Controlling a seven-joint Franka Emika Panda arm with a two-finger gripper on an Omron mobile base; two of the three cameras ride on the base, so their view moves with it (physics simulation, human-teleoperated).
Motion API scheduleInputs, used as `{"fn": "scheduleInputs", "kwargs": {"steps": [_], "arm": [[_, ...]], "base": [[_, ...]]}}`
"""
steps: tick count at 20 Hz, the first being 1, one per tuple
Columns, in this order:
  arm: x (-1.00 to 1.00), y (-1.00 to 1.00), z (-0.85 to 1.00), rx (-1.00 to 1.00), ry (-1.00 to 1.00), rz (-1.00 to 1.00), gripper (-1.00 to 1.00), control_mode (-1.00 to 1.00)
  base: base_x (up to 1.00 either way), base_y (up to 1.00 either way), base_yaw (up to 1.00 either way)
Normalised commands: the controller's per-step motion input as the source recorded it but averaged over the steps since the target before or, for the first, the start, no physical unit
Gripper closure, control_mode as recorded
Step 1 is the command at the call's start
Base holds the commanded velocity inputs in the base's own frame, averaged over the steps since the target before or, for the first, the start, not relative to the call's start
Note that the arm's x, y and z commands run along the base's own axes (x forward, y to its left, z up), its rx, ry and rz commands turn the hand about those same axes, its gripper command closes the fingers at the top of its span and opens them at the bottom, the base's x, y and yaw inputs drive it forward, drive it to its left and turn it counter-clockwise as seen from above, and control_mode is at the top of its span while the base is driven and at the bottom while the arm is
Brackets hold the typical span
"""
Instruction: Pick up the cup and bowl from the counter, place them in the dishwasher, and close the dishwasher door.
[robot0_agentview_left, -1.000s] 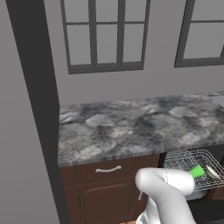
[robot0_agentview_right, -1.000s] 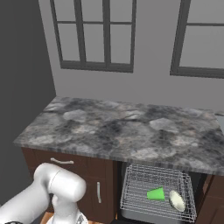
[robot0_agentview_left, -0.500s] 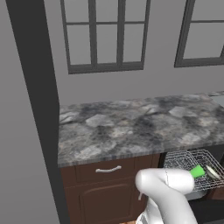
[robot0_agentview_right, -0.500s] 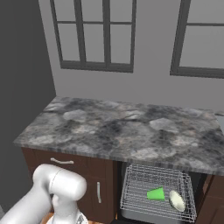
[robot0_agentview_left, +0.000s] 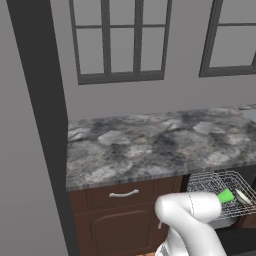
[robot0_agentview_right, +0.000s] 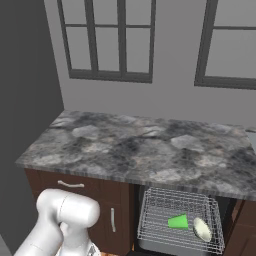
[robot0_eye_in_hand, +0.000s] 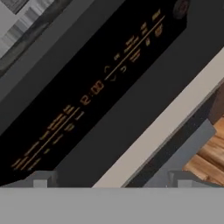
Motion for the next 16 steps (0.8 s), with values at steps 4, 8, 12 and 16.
{"fn": "scheduleInputs", "kwargs": {"steps": [4, 8, 12, 16], "arm": [[0.21, -0.36, -0.37, -0.01, -0.11, 0.0, -1.0, -1.0], [0.16, -0.35, -0.44, -0.02, -0.11, 0.0, -1.0, -1.0], [0.18, -0.26, -0.41, -0.05, -0.11, 0.0, -1.0, -1.0], [0.31, -0.26, -0.31, -0.04, -0.1, 0.0, -1.0, -1.0]], "base": [[0.0, 0.0, 0.0], [0.0, 0.0, 0.0], [0.0, 0.0, 0.0], [0.0, 0.0, 0.0]]}}
